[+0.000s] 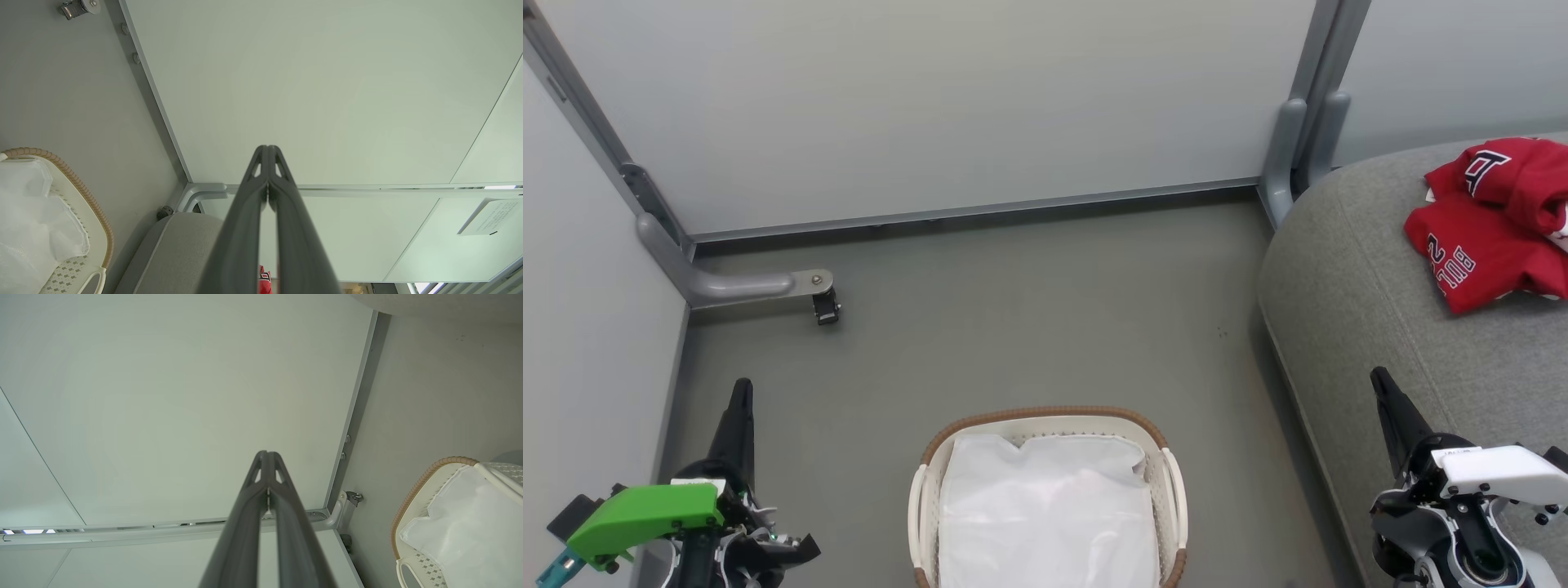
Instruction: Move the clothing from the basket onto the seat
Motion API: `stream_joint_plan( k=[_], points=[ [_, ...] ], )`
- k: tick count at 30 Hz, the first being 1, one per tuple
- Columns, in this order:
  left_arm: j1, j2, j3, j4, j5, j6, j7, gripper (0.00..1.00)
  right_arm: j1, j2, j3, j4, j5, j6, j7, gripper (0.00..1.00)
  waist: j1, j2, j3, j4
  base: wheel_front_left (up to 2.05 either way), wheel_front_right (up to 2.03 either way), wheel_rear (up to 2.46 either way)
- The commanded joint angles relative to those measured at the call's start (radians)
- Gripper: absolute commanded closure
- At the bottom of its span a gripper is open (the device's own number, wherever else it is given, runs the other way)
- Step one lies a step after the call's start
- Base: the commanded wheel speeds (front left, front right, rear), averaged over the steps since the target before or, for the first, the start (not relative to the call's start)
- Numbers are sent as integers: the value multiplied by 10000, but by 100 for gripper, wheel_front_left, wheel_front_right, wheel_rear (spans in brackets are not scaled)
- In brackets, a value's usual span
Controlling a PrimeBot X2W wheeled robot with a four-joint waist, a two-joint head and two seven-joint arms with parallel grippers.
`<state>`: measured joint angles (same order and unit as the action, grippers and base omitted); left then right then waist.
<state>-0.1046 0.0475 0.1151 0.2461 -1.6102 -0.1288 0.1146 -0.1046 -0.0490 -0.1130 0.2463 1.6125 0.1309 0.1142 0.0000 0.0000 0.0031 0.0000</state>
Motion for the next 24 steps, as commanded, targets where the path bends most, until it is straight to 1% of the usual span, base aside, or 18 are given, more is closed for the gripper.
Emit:
stream_joint_plan(
  k=[1, 24],
  points=[
    [-92, 51, 12, -18, -44, -46, 33, 100, -67, -48, -25, -40, 19, -3, 20, 100, 0, 0, 0, 0, 0, 0, 0],
    [-91, 50, 9, -19, -47, -46, 30, 100, -68, -43, -31, -39, 10, -3, 26, 100, 0, 0, 0, 0, 0, 0, 0]
  ],
)
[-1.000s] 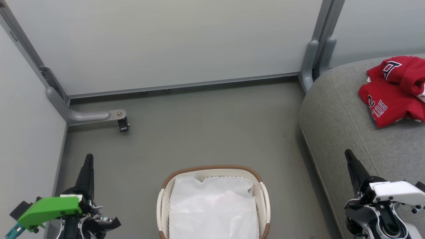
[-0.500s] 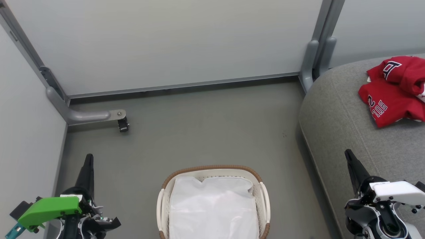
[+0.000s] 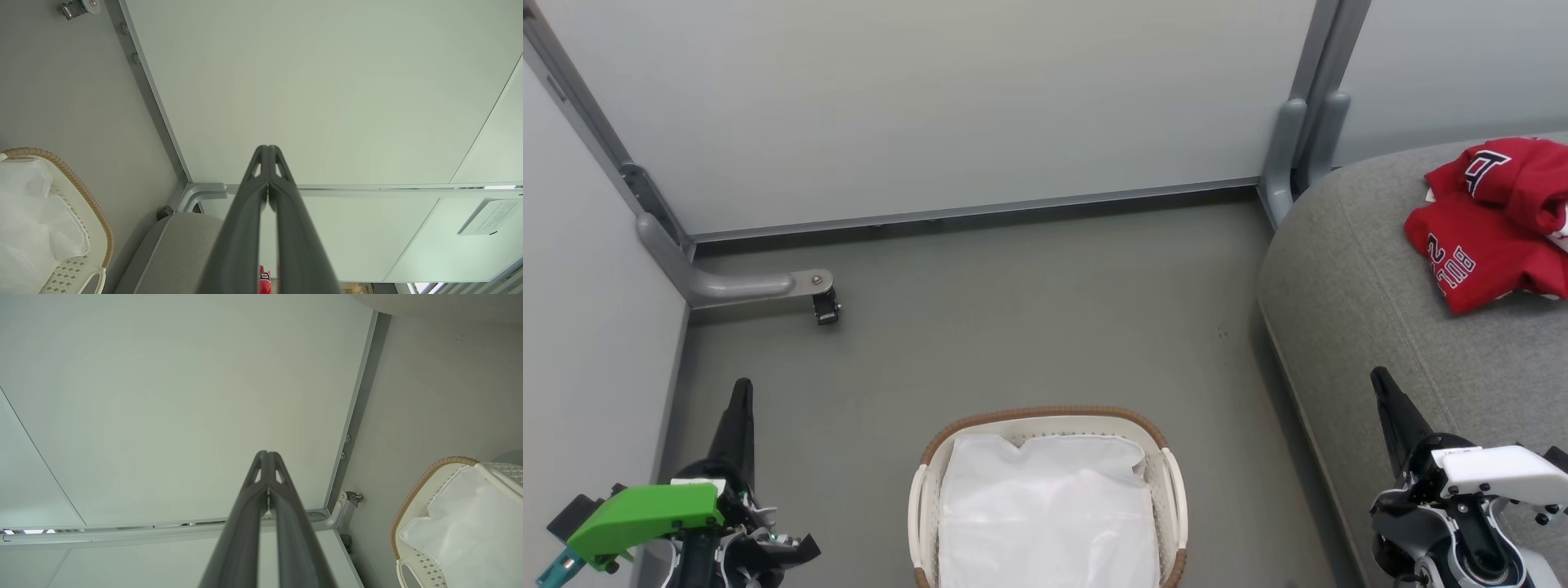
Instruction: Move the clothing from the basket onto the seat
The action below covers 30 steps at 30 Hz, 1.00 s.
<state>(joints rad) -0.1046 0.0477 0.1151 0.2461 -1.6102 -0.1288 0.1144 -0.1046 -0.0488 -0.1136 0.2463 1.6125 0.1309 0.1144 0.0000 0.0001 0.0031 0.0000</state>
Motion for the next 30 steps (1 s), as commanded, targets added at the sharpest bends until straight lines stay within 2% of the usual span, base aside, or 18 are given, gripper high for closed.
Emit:
stream_joint_plan(
  k=[1, 30],
  points=[
    [-91, 48, 9, -19, -47, -46, 32, 100, -67, -45, -26, -39, 10, -3, 25, 100, 0, -1, 0, 0, 0, 0, 0],
    [-91, 48, 6, -19, -49, -46, 30, 100, -67, -40, -30, -39, 2, -3, 30, 100, 0, -1, 0, 0, 0, 0, 0]
  ],
)
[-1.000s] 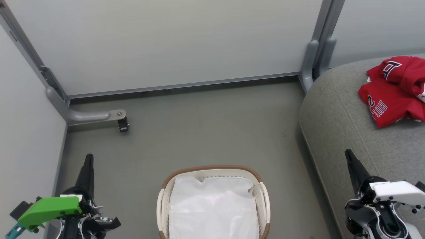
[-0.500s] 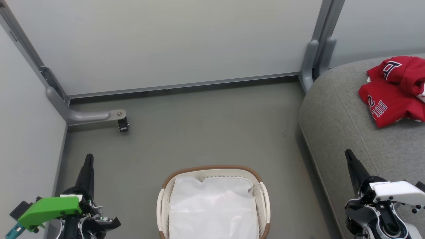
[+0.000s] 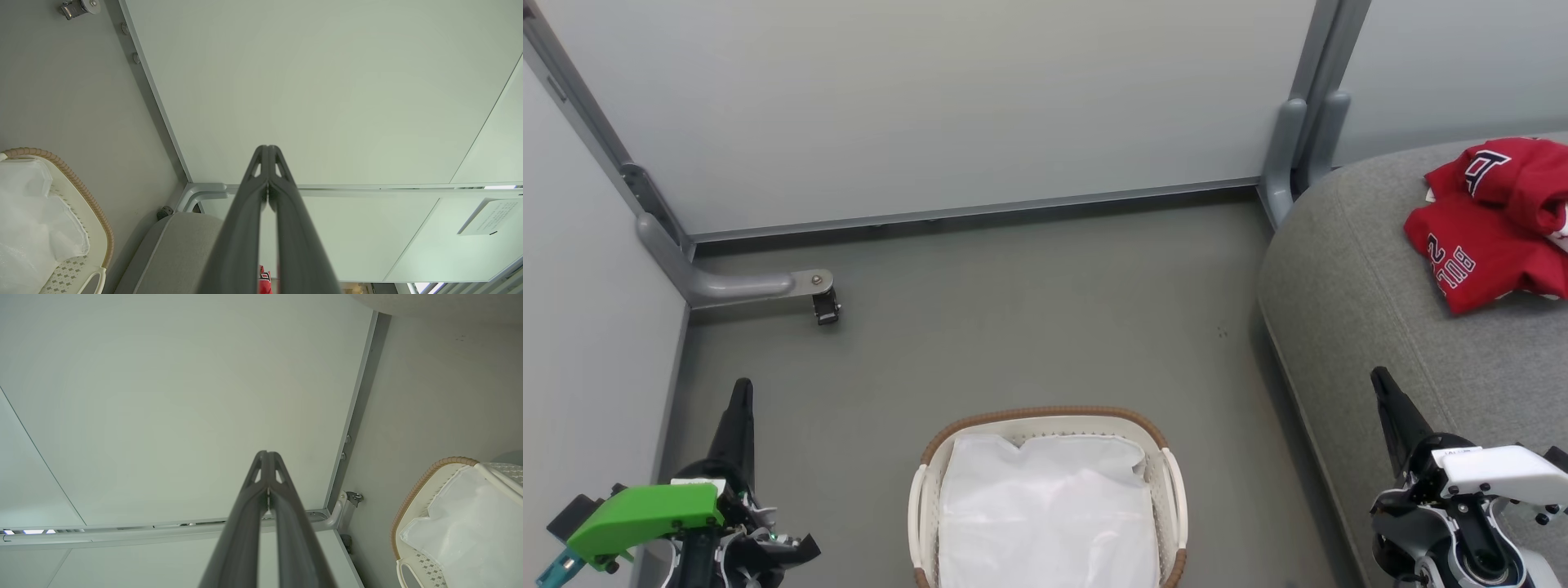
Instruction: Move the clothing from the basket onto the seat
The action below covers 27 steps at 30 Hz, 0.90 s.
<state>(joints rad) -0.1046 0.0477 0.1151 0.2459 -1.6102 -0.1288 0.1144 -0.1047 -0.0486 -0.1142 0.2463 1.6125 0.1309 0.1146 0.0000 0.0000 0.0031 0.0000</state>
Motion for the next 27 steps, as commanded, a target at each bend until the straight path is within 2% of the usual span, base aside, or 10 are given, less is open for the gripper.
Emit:
stream_joint_plan(
  k=[1, 27],
  points=[
    [-91, 48, 6, -17, -49, -46, 30, 100, -66, -42, -25, -39, 2, -3, 28, 100, 0, 0, 0, 0, 0, 0, 0],
    [-91, 48, 6, -18, -50, -47, 29, 100, -66, -39, -27, -39, -1, -3, 31, 100, 0, 0, 0, 0, 0, 0, 0]
  ],
)
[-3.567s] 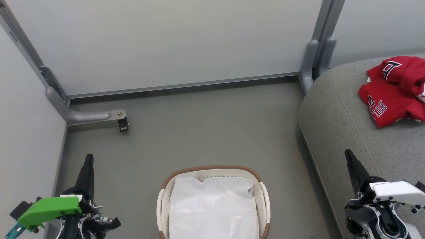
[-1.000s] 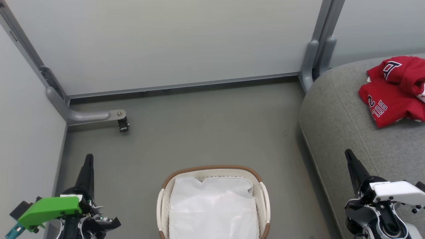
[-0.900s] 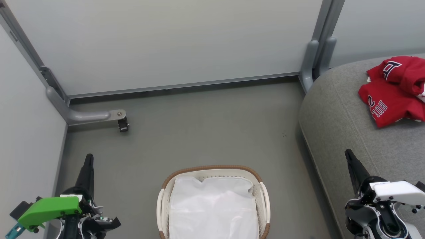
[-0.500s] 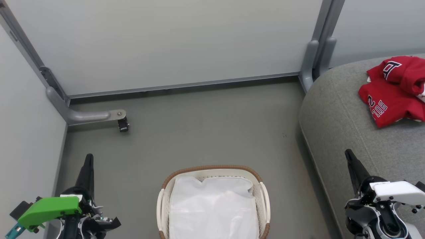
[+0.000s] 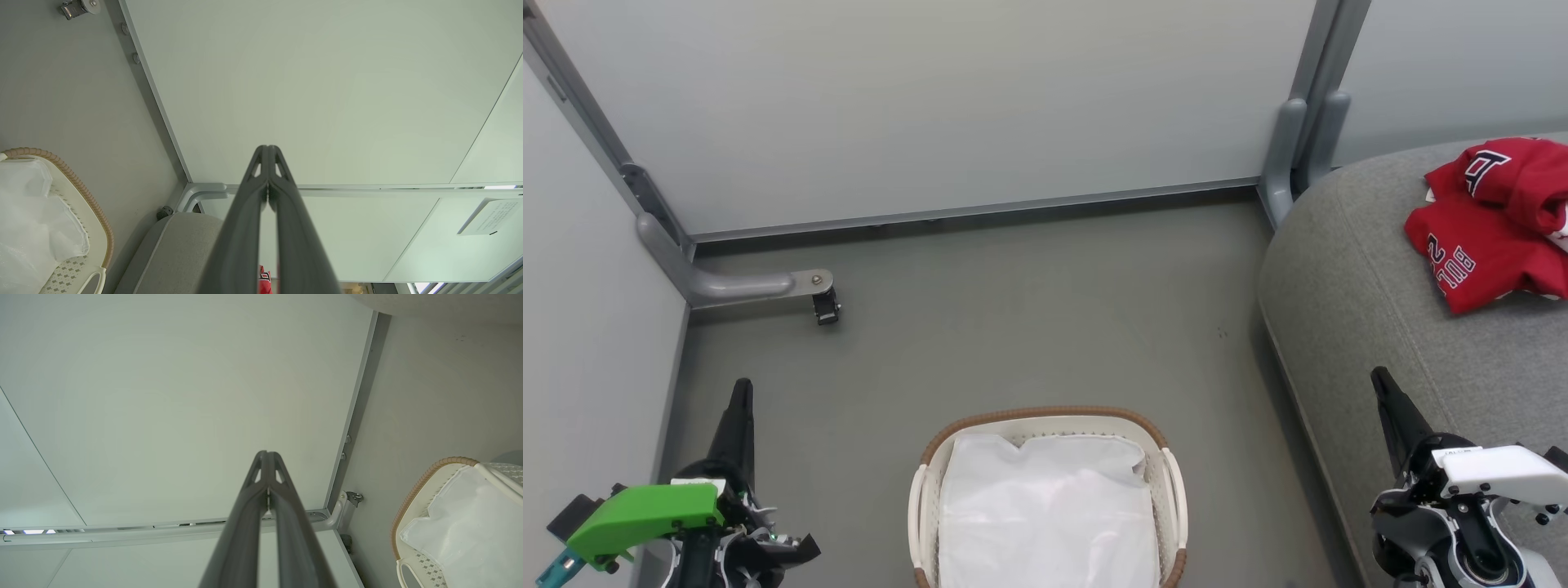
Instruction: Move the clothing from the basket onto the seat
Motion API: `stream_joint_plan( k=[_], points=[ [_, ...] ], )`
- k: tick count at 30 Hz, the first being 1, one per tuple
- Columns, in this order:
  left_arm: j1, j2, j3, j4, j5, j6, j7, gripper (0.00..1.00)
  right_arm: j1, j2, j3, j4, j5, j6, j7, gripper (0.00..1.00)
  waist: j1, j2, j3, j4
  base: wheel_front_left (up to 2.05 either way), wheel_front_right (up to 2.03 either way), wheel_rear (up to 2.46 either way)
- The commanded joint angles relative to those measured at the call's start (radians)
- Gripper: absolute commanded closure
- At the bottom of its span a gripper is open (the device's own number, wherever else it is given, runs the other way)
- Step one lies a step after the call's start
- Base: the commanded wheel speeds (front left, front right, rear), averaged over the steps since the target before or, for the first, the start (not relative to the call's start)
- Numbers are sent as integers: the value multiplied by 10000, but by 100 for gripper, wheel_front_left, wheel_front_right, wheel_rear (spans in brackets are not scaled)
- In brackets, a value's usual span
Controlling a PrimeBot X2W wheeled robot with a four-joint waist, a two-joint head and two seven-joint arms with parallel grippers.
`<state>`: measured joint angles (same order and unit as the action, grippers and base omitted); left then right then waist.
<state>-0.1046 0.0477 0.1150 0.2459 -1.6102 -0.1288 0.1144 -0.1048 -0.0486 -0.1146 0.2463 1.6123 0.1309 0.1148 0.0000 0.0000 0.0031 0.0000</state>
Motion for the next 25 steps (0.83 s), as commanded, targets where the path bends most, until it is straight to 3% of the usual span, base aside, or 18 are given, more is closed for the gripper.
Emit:
stream_joint_plan(
  k=[1, 25],
  points=[
    [-91, 48, 8, -18, -50, -47, 29, 100, -65, -39, -23, -39, 1, -3, 28, 100, 0, 0, 0, 0, 0, 0, 0],
    [-90, 48, 7, -19, -51, -47, 28, 100, -66, -37, -25, -39, -2, -3, 27, 100, 0, 0, 0, 0, 0, 0, 0]
  ],
)
